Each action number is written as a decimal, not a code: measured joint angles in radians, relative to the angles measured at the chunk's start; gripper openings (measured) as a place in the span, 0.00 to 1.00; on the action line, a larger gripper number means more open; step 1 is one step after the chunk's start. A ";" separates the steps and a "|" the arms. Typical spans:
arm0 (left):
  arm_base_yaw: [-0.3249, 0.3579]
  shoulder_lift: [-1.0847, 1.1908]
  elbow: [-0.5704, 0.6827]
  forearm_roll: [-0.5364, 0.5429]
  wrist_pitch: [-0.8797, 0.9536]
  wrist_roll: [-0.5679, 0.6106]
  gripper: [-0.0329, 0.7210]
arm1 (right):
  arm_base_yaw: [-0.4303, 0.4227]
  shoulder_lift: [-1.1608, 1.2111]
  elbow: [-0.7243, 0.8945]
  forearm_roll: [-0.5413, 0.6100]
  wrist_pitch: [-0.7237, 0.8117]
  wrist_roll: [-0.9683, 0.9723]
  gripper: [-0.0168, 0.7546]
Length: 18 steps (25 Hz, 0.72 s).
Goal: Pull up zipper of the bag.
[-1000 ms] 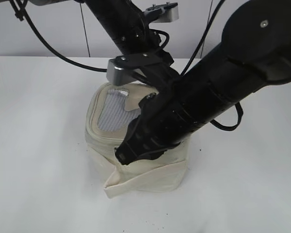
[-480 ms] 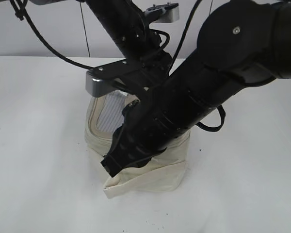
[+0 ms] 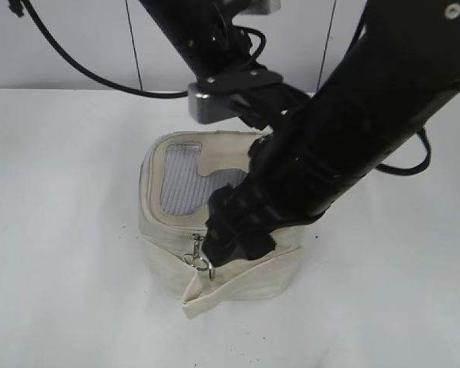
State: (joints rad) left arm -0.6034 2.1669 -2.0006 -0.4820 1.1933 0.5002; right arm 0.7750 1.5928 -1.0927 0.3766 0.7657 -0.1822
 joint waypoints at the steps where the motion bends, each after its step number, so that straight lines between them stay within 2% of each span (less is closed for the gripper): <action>1: 0.002 -0.016 -0.003 -0.003 -0.004 -0.001 0.27 | -0.015 -0.016 0.000 -0.011 0.005 0.006 0.76; 5: 0.002 -0.056 -0.009 -0.007 -0.008 -0.001 0.46 | -0.081 -0.077 0.000 -0.046 0.019 0.042 0.78; 7: 0.002 -0.066 -0.009 0.015 -0.008 -0.001 0.50 | -0.123 -0.096 -0.001 -0.071 0.033 0.058 0.78; 13: 0.002 -0.123 -0.009 0.181 -0.003 -0.056 0.52 | -0.290 -0.108 -0.001 -0.144 0.055 0.077 0.78; 18: 0.004 -0.175 -0.009 0.428 0.019 -0.198 0.53 | -0.441 -0.108 -0.001 -0.168 0.060 0.078 0.78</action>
State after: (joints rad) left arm -0.5997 1.9921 -2.0099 -0.0544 1.2121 0.3025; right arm 0.3339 1.4847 -1.0937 0.2085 0.8254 -0.1037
